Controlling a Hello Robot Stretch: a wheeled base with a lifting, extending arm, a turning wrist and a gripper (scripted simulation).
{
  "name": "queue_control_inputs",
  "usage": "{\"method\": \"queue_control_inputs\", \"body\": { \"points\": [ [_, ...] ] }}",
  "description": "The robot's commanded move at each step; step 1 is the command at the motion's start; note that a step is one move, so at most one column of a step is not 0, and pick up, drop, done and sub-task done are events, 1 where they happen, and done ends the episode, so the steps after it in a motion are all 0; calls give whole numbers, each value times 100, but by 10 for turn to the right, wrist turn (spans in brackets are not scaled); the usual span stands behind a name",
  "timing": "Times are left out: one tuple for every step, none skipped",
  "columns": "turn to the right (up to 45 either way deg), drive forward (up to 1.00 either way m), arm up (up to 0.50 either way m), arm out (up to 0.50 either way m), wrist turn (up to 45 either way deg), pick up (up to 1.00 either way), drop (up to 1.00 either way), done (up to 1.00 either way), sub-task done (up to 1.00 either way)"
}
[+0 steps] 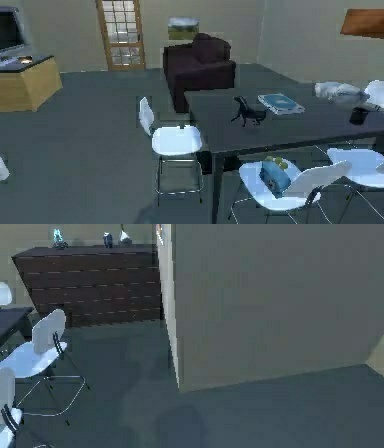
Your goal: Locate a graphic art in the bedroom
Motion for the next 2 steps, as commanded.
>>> {"method": "queue_control_inputs", "body": {
  "points": [
    [-450,0,0,0,0,0,0,0,0],
    [-30,0,0,0,0,0,0,0,0]
  ]
}}
